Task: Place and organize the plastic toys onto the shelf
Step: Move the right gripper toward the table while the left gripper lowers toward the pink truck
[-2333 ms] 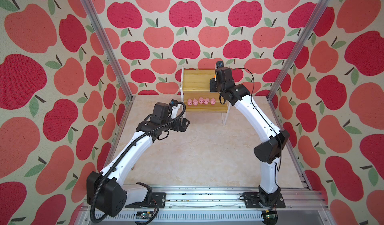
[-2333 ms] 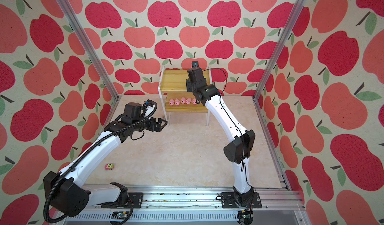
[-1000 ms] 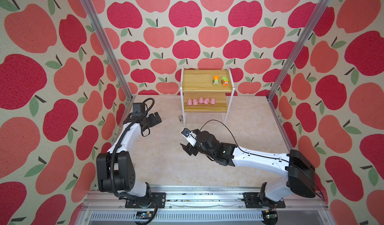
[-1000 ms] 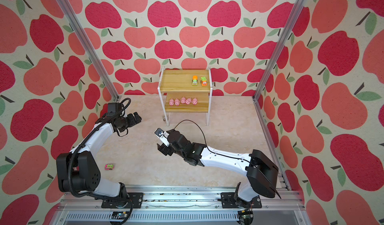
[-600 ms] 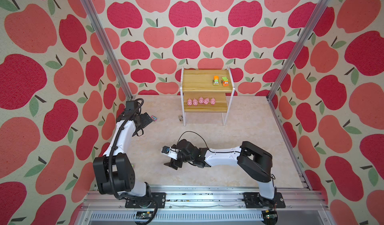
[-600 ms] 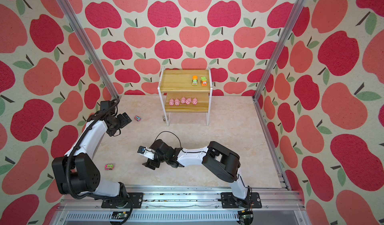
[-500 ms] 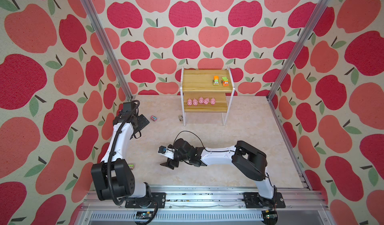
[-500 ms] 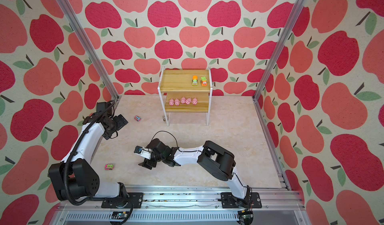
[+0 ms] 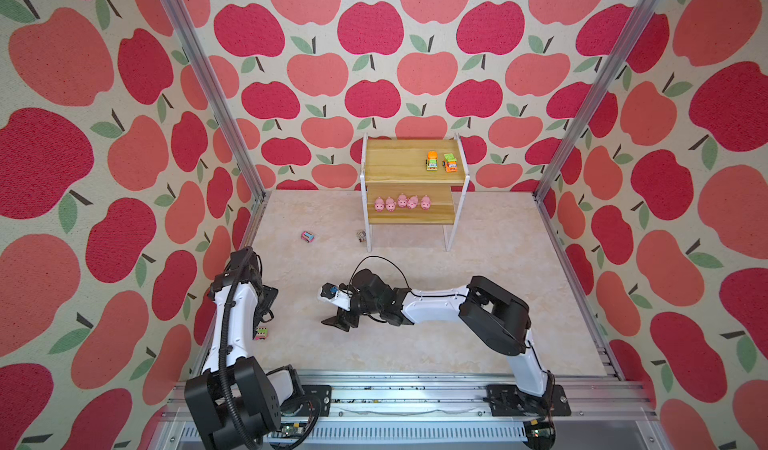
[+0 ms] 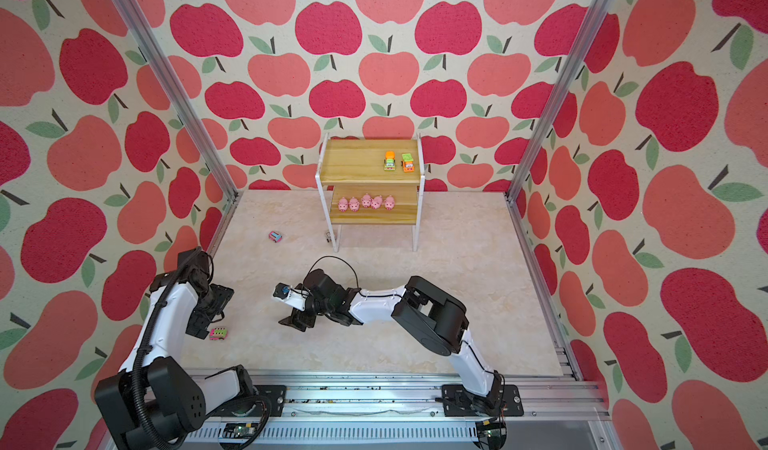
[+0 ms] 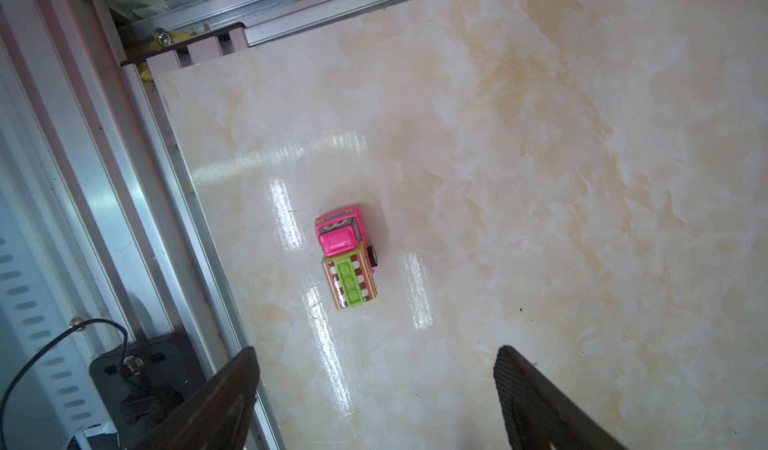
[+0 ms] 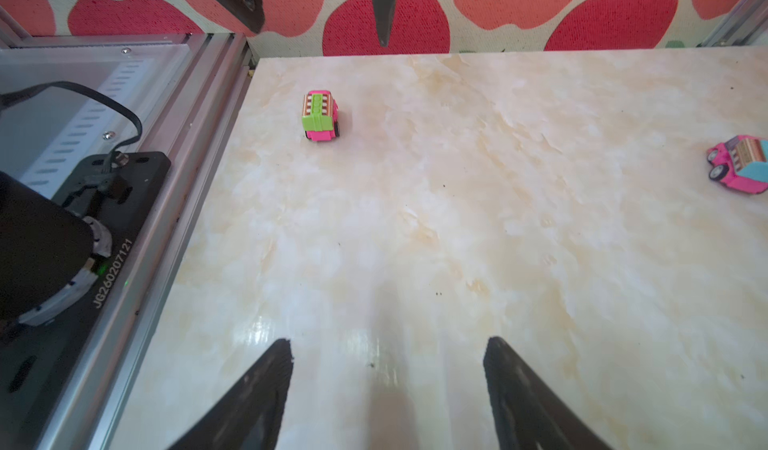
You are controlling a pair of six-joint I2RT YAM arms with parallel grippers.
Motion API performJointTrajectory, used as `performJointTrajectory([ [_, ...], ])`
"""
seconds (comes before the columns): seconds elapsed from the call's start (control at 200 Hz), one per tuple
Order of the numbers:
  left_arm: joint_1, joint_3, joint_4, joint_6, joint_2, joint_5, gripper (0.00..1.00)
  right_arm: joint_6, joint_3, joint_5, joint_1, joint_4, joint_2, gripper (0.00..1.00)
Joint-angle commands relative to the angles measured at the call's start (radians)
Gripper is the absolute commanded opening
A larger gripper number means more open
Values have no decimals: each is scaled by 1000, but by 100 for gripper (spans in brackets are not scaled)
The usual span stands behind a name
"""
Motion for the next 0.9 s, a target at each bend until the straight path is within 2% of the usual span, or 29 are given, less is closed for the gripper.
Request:
performJointTrajectory([
  [0.0,49,-51,-18,-69,-4,18,88,36,-42,-15,-21,25,-40,76],
  [0.225,130,-121,70,-68,18,68,81,39,-79,-12,-25,25,-59,75],
  [0.475,133,-133,128,-100,105,71,80,34,-117,-8,-31,13,-84,75],
  [0.896,145,-145,217,-124,198,55,62,31,-171,-5,-61,11,-126,75],
])
